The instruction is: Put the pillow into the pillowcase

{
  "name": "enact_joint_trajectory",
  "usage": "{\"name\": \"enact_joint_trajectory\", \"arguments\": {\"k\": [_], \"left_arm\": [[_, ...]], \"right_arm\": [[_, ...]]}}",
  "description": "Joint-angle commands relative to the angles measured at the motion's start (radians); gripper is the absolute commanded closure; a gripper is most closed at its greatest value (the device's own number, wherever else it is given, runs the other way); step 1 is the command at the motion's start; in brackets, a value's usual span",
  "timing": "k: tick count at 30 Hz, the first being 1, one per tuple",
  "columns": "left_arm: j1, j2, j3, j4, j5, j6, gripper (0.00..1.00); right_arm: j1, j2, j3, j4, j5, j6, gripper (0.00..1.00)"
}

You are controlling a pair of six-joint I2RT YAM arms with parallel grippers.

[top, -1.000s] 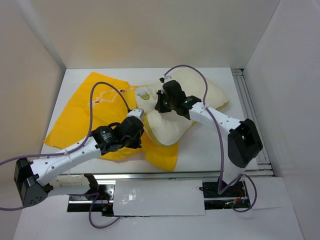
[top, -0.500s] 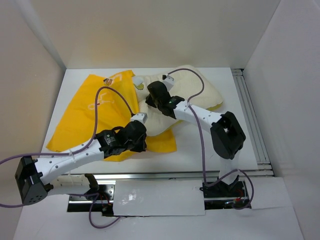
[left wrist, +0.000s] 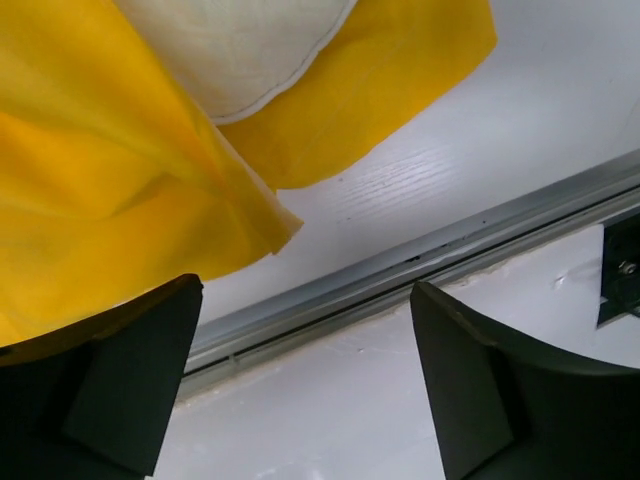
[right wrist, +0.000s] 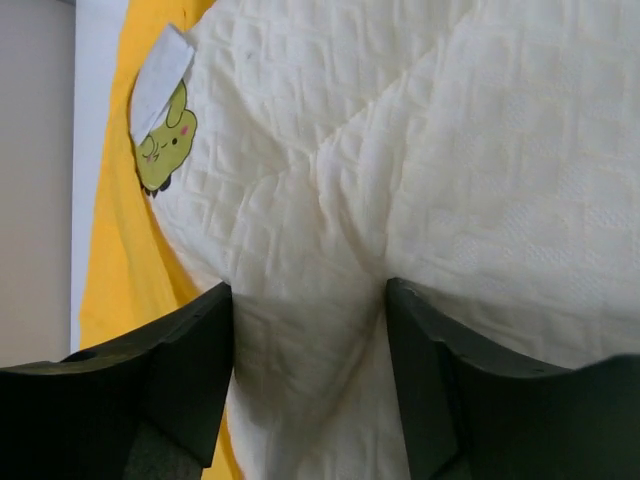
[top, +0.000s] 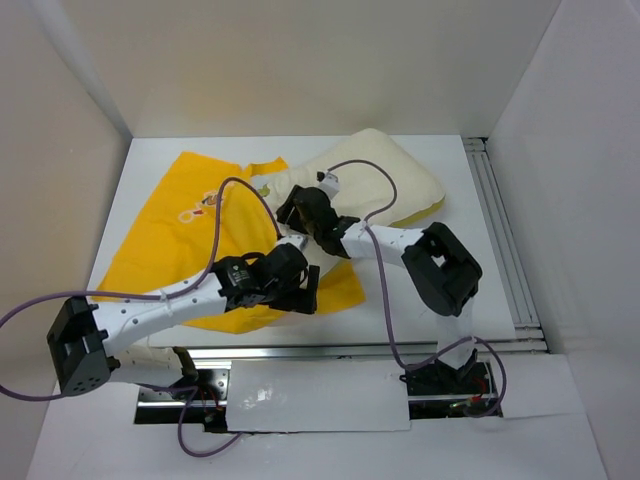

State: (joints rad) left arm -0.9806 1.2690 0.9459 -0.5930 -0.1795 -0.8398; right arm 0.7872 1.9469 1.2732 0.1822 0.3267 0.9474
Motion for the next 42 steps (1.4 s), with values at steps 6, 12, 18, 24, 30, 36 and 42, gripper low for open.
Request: {"name": "enact_joint_trajectory", "arguments": {"k": [6, 12, 18, 24, 30, 36, 42], "left_arm": [[0.130, -0.089, 0.209, -0.197, -0.117, -0.009, 0.00], [0.422, 0.048, 0.358, -0.188, -0.080, 0.134, 0.00], [0.597, 0.338, 0.606, -0.197, -0.022, 0.261, 0.07], [0.662, 0.538, 0.769, -0.223, -0.021, 0.292, 0.18], [0.692, 0.570, 0.762, -0.223, -0.035, 0.283, 0.38], [0.692, 0.641, 0.783, -0.214, -0.023, 0.292, 0.88], [0.701, 0.641, 0.794, -0.191, -0.034, 0.303, 1.00]], "right_arm": [[-0.123, -0.252, -0.023, -0.070, -0.081, -0.291, 0.13], [-0.238, -0.246, 0.047, -0.150, -0.218, -0.594, 0.07], [-0.295, -0.189, 0.126, -0.156, -0.446, -0.916, 0.06], [-0.241, -0.096, 0.244, -0.221, -0.453, -1.092, 0.05], [-0.213, 0.027, 0.310, -0.221, -0.486, -1.047, 0.05], [-0.151, 0.089, 0.350, -0.236, -0.526, -1.084, 0.01], [-0.151, 0.098, 0.338, -0.227, -0.621, -1.095, 0.01]]}}
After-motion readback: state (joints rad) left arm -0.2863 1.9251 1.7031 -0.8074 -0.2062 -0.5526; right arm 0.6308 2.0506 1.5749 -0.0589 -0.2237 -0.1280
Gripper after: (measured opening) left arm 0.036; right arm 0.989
